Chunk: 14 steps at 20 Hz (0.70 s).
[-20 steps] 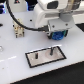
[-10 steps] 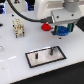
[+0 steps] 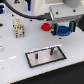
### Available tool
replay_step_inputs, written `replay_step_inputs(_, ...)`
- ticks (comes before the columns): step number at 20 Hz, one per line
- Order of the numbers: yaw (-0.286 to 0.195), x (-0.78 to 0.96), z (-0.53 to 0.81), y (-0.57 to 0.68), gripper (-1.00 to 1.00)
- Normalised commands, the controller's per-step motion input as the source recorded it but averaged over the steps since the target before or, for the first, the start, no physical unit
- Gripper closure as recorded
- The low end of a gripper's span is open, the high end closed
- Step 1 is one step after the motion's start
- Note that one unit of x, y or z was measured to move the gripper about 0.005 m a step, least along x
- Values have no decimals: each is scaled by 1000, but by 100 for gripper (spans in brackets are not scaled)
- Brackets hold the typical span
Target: Insert the blue gear onto the right peg, followed by the red gear
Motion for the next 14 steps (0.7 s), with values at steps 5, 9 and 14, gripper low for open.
replay_step_inputs(5,0,648,223,-364,100)
replay_step_inputs(9,0,651,129,-285,100)
replay_step_inputs(14,0,580,34,-211,100)
